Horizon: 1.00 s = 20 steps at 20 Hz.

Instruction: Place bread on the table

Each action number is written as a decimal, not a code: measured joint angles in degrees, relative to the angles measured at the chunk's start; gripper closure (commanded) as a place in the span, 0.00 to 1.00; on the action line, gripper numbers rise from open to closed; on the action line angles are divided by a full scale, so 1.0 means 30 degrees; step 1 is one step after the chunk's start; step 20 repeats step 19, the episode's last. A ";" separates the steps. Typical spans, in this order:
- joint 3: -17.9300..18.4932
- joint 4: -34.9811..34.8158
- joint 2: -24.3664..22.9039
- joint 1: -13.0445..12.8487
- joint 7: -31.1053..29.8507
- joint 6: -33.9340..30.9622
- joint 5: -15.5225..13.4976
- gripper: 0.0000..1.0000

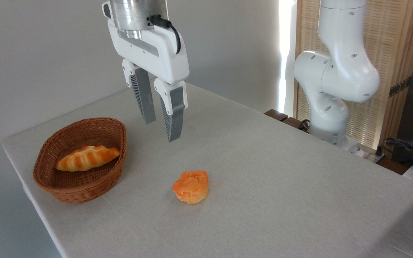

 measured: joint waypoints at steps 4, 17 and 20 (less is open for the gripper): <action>-0.0654 0.0000 0.0092 -0.0011 -0.0016 0.0000 0.1021 0.00; -0.0268 0.0016 0.0102 0.0209 -0.0081 -0.0110 -0.0025 0.00; -0.0268 0.0016 0.0102 0.0210 -0.0090 -0.0113 -0.0092 0.00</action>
